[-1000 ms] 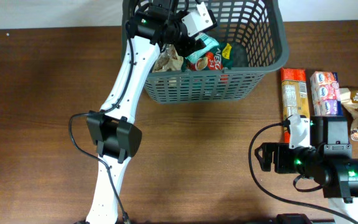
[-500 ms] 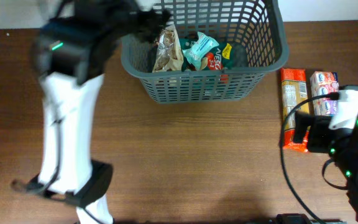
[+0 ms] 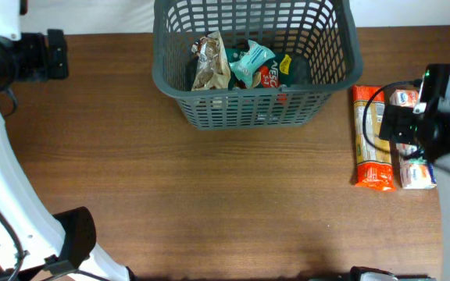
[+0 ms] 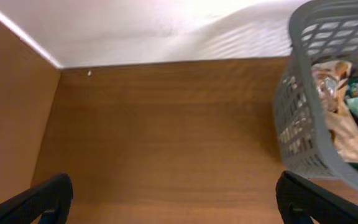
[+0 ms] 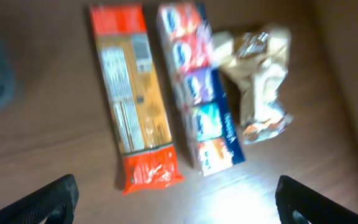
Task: Pack container
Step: 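Retract the left arm aside and reach the right gripper to the pasta packet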
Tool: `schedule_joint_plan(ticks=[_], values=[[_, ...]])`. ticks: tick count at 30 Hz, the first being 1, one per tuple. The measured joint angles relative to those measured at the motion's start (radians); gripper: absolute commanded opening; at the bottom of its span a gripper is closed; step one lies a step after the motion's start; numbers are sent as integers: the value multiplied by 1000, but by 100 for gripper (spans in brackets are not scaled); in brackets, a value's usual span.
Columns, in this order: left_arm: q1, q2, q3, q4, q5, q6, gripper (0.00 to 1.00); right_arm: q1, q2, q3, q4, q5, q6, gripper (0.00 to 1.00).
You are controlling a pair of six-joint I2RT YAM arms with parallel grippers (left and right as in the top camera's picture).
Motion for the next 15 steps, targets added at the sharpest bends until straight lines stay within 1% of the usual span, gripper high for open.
schedule_joint_plan(ticks=[5, 10, 15], values=[[8, -1, 0, -32, 1, -3, 99, -87, 155, 0, -3, -109, -37, 99], [8, -1, 0, -51, 1, -3, 99, -96, 293, 0, -7, -175, -77, 99], [8, -1, 0, -51, 1, -3, 99, -96, 470, 0, 5, -209, -103, 99]])
